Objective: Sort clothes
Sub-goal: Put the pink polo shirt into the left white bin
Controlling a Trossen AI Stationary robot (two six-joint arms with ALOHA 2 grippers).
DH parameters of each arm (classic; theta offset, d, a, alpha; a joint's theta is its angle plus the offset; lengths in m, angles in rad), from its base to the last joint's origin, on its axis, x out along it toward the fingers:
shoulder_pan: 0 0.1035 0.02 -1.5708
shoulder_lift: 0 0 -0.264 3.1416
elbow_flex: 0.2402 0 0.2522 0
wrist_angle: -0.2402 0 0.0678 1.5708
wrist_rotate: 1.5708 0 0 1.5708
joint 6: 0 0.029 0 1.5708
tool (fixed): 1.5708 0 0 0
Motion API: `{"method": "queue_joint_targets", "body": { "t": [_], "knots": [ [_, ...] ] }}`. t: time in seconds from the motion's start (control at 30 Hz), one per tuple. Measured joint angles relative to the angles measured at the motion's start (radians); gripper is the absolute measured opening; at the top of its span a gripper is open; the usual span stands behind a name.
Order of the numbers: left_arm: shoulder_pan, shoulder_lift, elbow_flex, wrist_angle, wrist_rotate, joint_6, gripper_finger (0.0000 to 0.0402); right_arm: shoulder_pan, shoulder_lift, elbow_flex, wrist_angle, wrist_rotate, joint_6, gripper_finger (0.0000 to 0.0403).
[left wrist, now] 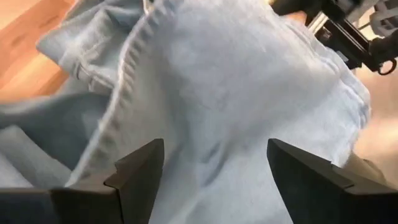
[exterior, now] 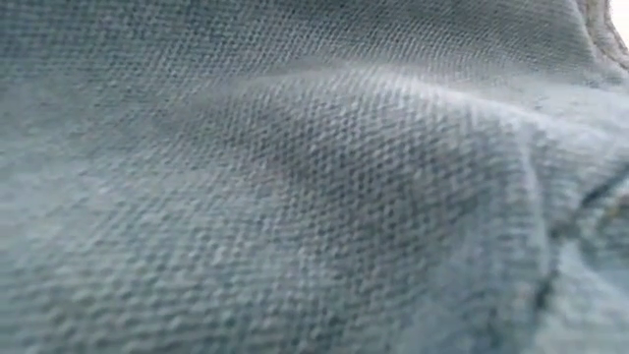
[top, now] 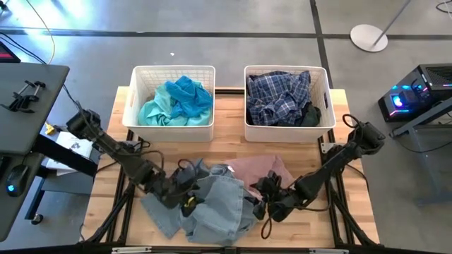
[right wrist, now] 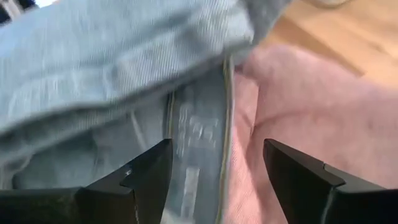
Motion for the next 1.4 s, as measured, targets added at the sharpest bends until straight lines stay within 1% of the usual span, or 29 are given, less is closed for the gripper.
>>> {"method": "queue_joint_targets", "body": {
  "t": [0.1,0.17,0.3,0.37,0.43,0.47,0.53,0.63,0.7,0.77,0.83,0.9,0.97,1.03,1.1,1.2,1.3,1.4],
  "knots": [
    [-0.055,0.010,0.003,0.000,-0.059,-0.058,0.0270,-0.034,0.000,0.000,0.015,0.038,-0.025,0.0243],
    [-0.089,0.024,0.003,-0.019,-0.083,-0.097,0.0269,-0.065,0.000,0.000,0.033,0.040,-0.026,0.0243],
    [-0.127,0.066,0.003,-0.058,-0.114,-0.173,0.0268,-0.109,0.000,0.000,0.065,0.005,-0.069,0.0243],
    [-0.130,0.097,-0.009,-0.042,-0.140,-0.217,0.0268,-0.121,0.000,0.000,0.087,-0.014,-0.098,0.0243],
    [-0.120,0.134,-0.019,-0.021,-0.132,-0.252,0.0268,-0.123,0.000,0.000,0.099,-0.036,-0.127,0.0243],
    [-0.110,0.152,-0.019,-0.007,-0.108,-0.241,0.0268,-0.123,0.000,0.000,0.102,-0.054,-0.131,0.0243],
    [-0.096,0.178,-0.019,0.045,-0.058,-0.157,0.0267,-0.123,0.000,0.000,0.097,-0.118,-0.130,0.0243],
    [-0.093,0.224,-0.017,0.150,-0.074,-0.023,0.0262,-0.123,0.000,0.000,0.091,-0.291,-0.146,0.0243],
    [-0.094,0.252,-0.013,0.195,-0.076,0.086,0.0253,-0.117,0.000,0.000,0.085,-0.363,-0.179,0.0243],
    [-0.093,0.282,0.016,0.191,-0.055,0.200,0.0244,-0.103,-0.001,0.000,0.057,-0.368,-0.185,0.0243],
    [-0.092,0.303,0.049,0.162,-0.055,0.258,0.0236,-0.087,-0.001,0.000,0.020,-0.359,-0.157,0.0243],
    [-0.079,0.315,0.093,0.119,-0.062,0.254,0.0228,-0.075,-0.001,0.000,-0.034,-0.363,-0.126,0.0243],
    [-0.062,0.316,0.140,0.072,-0.063,0.223,0.0220,-0.068,-0.001,0.000,-0.085,-0.390,-0.096,0.0243],
    [-0.048,0.315,0.188,0.039,-0.063,0.217,0.0211,-0.064,0.008,0.000,-0.100,-0.419,-0.069,0.0243],
    [-0.040,0.314,0.226,0.001,-0.056,0.216,0.0202,-0.059,0.036,0.000,-0.087,-0.433,-0.066,0.0243],
    [-0.034,0.312,0.245,0.016,0.039,0.187,0.0189,-0.059,0.107,0.000,-0.044,-0.427,-0.079,0.0243],
    [-0.031,0.315,0.245,-0.001,0.070,0.089,0.0180,-0.081,0.190,0.000,0.037,-0.363,-0.076,0.0243],
    [-0.028,0.332,0.245,-0.006,0.045,0.060,0.0173,-0.126,0.263,0.002,0.186,-0.272,-0.050,0.0243]
  ]
}}
